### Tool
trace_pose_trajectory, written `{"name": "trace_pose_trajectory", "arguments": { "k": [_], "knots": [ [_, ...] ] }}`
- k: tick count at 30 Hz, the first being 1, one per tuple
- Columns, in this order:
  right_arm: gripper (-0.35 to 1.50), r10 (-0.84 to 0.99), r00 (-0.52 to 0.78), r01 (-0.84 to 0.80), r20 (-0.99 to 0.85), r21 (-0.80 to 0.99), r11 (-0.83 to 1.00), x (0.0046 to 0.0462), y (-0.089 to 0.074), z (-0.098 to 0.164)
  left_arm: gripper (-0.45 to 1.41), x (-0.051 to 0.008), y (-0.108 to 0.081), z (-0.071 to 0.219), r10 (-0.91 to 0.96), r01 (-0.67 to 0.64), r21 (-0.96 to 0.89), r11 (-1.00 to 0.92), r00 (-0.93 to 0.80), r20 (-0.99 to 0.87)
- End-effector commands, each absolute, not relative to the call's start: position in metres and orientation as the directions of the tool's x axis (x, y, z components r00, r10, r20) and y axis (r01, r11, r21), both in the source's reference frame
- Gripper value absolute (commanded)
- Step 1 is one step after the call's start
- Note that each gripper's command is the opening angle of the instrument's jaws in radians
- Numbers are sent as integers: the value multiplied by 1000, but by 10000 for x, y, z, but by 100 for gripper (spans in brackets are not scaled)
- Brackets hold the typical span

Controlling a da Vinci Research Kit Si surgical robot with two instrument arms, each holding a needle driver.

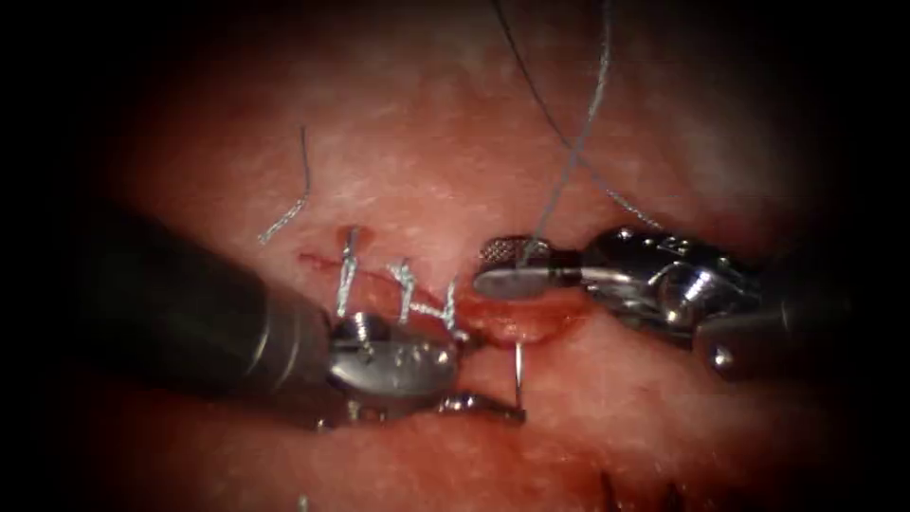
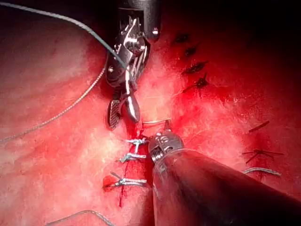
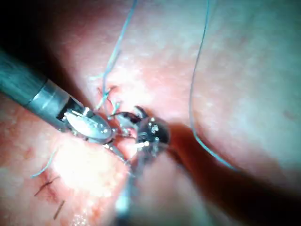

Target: Wound Closure

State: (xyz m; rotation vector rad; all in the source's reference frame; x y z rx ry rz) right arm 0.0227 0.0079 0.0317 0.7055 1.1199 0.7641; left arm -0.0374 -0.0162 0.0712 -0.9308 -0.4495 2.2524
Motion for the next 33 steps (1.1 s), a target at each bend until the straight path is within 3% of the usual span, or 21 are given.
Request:
{"name": "trace_pose_trajectory", "arguments": {
  "k": [1,4,9,20,23,24,25,33],
  "knots": [
    [106,782,247,-196,-573,760,619,229,79,324,47,-378,-175,717,682,-436,-528,-728,-537,-496],
    [128,670,267,-236,-693,627,742,226,94,324,47,-378,-175,717,682,-436,-528,-728,-537,-496],
    [137,620,204,-284,-757,561,778,223,110,316,47,-378,-175,716,682,-436,-528,-728,-539,-494],
    [120,558,169,-297,-812,498,815,224,120,307,47,-378,-176,717,673,-431,-522,-736,-544,-500],
    [79,557,170,-296,-813,497,816,223,120,308,47,-379,-176,717,673,-431,-522,-736,-547,-498],
    [-22,554,161,-260,-817,507,822,220,120,309,47,-379,-176,717,673,-431,-521,-736,-547,-498],
    [-35,554,162,-235,-817,513,826,219,120,310,47,-379,-176,717,673,-431,-521,-736,-547,-498],
    [-35,648,224,-232,-728,607,761,209,125,323,47,-379,-177,717,663,-425,-515,-745,-556,-500]
  ]
}}
